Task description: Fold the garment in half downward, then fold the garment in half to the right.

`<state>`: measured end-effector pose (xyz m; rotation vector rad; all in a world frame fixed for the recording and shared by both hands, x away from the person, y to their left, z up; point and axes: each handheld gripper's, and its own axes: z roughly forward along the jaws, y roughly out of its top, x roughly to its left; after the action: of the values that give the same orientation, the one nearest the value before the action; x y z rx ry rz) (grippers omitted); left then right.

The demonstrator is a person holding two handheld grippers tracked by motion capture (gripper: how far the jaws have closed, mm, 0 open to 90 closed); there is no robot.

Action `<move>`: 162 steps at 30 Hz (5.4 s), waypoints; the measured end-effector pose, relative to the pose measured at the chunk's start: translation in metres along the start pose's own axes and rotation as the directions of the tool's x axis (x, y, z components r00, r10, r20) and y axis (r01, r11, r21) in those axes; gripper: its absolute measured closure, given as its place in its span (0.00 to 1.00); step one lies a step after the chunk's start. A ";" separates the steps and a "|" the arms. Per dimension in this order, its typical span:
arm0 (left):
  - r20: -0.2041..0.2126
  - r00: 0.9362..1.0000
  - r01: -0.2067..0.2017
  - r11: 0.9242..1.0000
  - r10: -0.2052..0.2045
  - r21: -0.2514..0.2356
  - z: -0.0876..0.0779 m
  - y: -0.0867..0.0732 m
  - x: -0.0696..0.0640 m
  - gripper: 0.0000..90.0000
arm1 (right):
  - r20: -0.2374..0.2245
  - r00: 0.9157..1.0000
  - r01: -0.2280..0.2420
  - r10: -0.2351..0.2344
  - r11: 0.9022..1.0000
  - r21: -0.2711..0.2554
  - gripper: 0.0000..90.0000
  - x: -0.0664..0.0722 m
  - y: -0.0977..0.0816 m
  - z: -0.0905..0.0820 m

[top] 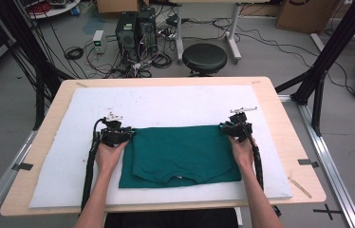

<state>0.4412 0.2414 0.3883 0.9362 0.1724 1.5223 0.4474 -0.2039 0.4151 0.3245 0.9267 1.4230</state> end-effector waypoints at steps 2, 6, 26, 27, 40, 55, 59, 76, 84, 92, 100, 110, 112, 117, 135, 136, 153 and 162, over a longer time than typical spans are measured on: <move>0.010 1.000 0.001 1.000 -0.001 -0.002 0.000 0.000 0.000 0.70 | 0.009 1.000 0.007 -0.007 1.000 -0.011 0.56 0.001 -0.003 -0.004; -0.015 1.000 0.012 1.000 -0.012 0.005 -0.003 -0.001 0.000 0.54 | -0.006 1.000 -0.004 0.003 0.999 -0.041 0.40 0.002 -0.013 -0.016; 0.029 0.998 -0.057 0.977 0.065 -0.206 -0.072 -0.040 -0.027 0.38 | -0.157 0.987 0.005 -0.042 0.974 -0.226 0.23 0.007 -0.071 -0.072; 0.029 0.997 -0.064 0.974 0.072 -0.216 -0.076 -0.045 -0.029 0.38 | -0.166 0.985 -0.001 -0.037 0.974 -0.226 0.23 0.006 -0.073 -0.073; 0.072 0.989 -0.102 0.953 0.128 -0.286 -0.091 -0.072 -0.041 0.37 | -0.107 0.993 0.009 -0.049 0.938 -0.346 0.24 0.006 -0.100 -0.094; 0.104 0.988 -0.079 0.949 0.116 -0.306 -0.094 -0.078 -0.040 0.35 | -0.092 0.992 0.039 -0.081 0.921 -0.388 0.26 0.008 -0.107 -0.094; 0.110 0.988 -0.071 0.949 0.109 -0.306 -0.094 -0.078 -0.039 0.35 | -0.094 0.992 0.044 -0.087 0.923 -0.383 0.26 0.008 -0.107 -0.094; 0.109 0.989 -0.062 0.957 0.096 -0.283 -0.092 -0.077 -0.039 0.35 | -0.086 0.992 0.056 -0.096 0.923 -0.381 0.26 0.009 -0.107 -0.094; 0.061 0.997 -0.033 0.979 0.046 -0.201 -0.091 -0.077 -0.048 0.37 | -0.086 0.992 0.058 -0.097 0.925 -0.376 0.26 0.010 -0.107 -0.094; -0.047 0.999 -0.026 0.984 0.018 -0.178 -0.099 -0.074 -0.072 0.32 | -0.086 0.992 0.058 -0.096 0.928 -0.369 0.26 0.010 -0.107 -0.093; -0.119 0.993 -0.027 0.993 0.013 -0.117 -0.093 -0.075 -0.090 0.27 | -0.078 0.992 0.060 -0.095 0.929 -0.365 0.26 0.010 -0.106 -0.093; -0.211 0.978 -0.004 0.998 -0.009 -0.061 -0.085 -0.085 -0.105 0.25 | -0.078 0.993 0.060 -0.094 0.931 -0.361 0.26 0.011 -0.106 -0.093; -0.206 0.979 -0.006 0.999 -0.004 -0.048 -0.084 -0.087 -0.107 0.25 | -0.075 0.993 0.062 -0.096 0.930 -0.361 0.26 0.010 -0.106 -0.093; -0.205 0.979 0.003 0.999 -0.010 -0.032 -0.082 -0.089 -0.107 0.26 | -0.076 0.992 0.063 -0.096 0.932 -0.357 0.26 0.011 -0.106 -0.092; -0.135 0.991 0.012 0.998 -0.020 -0.063 -0.085 -0.096 -0.106 0.45 | -0.069 0.992 0.071 -0.102 0.932 -0.355 0.26 0.012 -0.106 -0.092; -0.128 0.992 0.009 0.998 -0.017 -0.066 -0.086 -0.096 -0.106 0.47 | -0.069 0.992 0.072 -0.103 0.932 -0.355 0.26 0.012 -0.106 -0.092; -0.047 0.999 -0.018 0.996 0.015 -0.082 -0.087 -0.099 -0.105 0.83 | -0.065 0.992 0.081 -0.111 0.933 -0.350 0.26 0.013 -0.106 -0.092; -0.041 0.999 -0.032 0.996 0.028 -0.083 -0.086 -0.099 -0.106 0.92 | -0.056 0.991 0.095 -0.121 0.936 -0.339 0.26 0.014 -0.105 -0.091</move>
<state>0.4507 0.2033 0.2236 0.8460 0.1227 1.5649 0.4543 -0.2384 0.2802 -0.0367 0.7335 1.4691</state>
